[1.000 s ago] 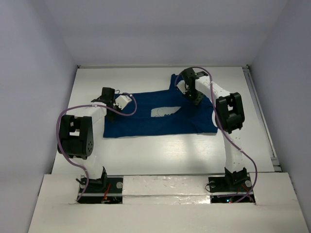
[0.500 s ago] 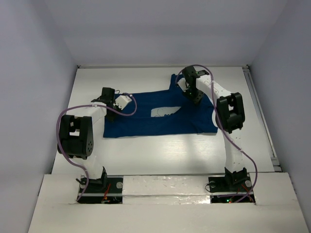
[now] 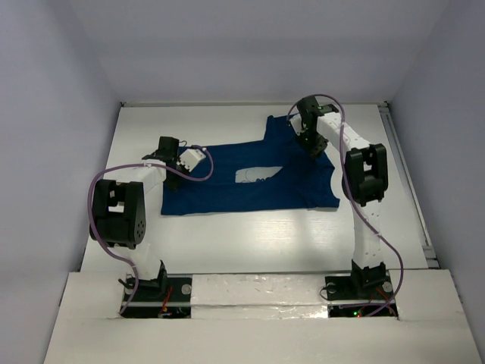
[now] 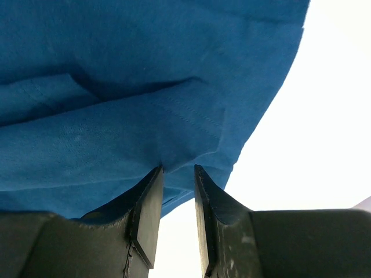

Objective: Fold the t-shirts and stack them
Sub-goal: Fold the flattened tshirt in 1/3 of the way

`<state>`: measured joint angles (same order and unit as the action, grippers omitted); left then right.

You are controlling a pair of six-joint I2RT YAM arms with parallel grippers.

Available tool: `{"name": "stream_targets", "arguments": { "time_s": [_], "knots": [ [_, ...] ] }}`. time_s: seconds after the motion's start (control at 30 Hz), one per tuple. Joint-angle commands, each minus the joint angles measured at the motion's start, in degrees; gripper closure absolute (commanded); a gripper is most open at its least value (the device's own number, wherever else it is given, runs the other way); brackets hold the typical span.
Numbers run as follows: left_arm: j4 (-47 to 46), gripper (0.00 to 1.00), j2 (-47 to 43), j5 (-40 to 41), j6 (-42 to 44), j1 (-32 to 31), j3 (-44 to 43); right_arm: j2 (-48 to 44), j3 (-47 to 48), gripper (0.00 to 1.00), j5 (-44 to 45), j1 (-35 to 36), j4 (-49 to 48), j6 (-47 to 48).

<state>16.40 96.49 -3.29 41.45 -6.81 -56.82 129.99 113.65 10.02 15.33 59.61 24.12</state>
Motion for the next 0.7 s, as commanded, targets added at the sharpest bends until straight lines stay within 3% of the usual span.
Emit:
{"name": "stream_targets", "arguments": {
  "time_s": [0.0, 0.17, 0.33, 0.67],
  "knots": [
    [1.44, 0.85, -2.53, -1.19, -0.50, -0.22, -1.10, -2.20, 3.42, 0.66, -3.69, -0.39, 0.24, -1.27],
    [1.44, 0.85, -2.53, -1.37, -0.58, -0.22, -0.84, -1.15, 3.87, 0.59, -8.87, -1.44, 0.85, -1.36],
    [1.53, 0.85, -2.53, -1.02, -0.32, -0.22, -0.58, -0.01, 4.57, 0.58, -14.32, -3.37, 2.34, -1.27],
    [2.05, 0.86, -2.80, -1.54, -0.58, -0.22, -1.28, -1.76, 3.25, 0.54, -13.80, -4.52, 1.38, -2.94]
  ]
}}
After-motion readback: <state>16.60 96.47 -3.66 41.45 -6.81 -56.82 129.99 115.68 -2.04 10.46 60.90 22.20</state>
